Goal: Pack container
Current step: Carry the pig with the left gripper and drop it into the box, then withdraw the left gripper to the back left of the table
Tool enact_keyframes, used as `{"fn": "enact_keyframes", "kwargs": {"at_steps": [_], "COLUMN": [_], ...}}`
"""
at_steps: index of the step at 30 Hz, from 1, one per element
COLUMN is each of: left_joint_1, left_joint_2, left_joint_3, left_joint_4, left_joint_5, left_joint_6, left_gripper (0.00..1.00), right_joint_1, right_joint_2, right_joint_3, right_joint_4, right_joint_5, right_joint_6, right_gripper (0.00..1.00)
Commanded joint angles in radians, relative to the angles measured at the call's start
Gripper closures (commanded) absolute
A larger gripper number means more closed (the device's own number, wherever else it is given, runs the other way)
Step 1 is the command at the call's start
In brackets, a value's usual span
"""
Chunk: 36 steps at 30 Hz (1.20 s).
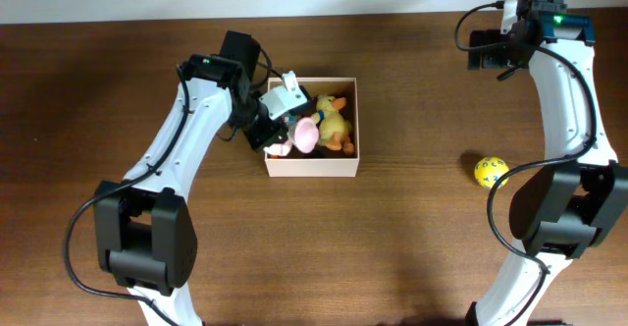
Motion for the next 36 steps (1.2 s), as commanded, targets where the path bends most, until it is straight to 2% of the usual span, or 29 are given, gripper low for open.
{"fn": "enact_keyframes", "kwargs": {"at_steps": [1,15,17,20,23,24,27,31,32,36], "left_joint_1": [0.000,-0.002,-0.002,-0.002,-0.002,-0.002,-0.002,-0.002,0.000,0.008], "left_joint_2": [0.001,0.080,0.080,0.080,0.080,0.080,0.080,0.080,0.079,0.079], "left_joint_3": [-0.035,-0.039,-0.039,-0.039,-0.037,-0.034,-0.006,0.092,0.130,0.278], "left_joint_4": [0.035,0.042,0.044,0.045,0.048,0.048,0.050,0.059,0.067,0.116], "left_joint_5": [0.004,-0.063,-0.063,-0.063,-0.063,-0.063,-0.063,-0.063,-0.063,-0.069], "left_joint_6": [-0.005,-0.005,-0.005,-0.005,-0.005,-0.005,-0.006,-0.034,-0.053,-0.125], "left_gripper": [0.98,0.97,0.86,0.61,0.29,0.23,0.14,0.13,0.07,0.05], "right_joint_1": [0.001,0.001,0.001,0.001,0.001,0.001,0.001,0.001,0.001,0.001], "right_joint_2": [0.005,0.005,0.005,0.005,0.005,0.005,0.005,0.005,0.005,0.005], "right_joint_3": [0.018,0.018,0.018,0.018,0.018,0.018,0.018,0.018,0.018,0.018], "right_joint_4": [0.000,0.000,0.000,0.000,0.000,0.000,0.000,0.000,0.000,0.000], "right_joint_5": [0.011,0.011,0.011,0.011,0.011,0.011,0.011,0.011,0.011,0.011], "right_joint_6": [0.004,0.004,0.004,0.004,0.004,0.004,0.004,0.004,0.004,0.004], "right_gripper": [0.01,0.01,0.01,0.01,0.01,0.01,0.01,0.01,0.01,0.01]}}
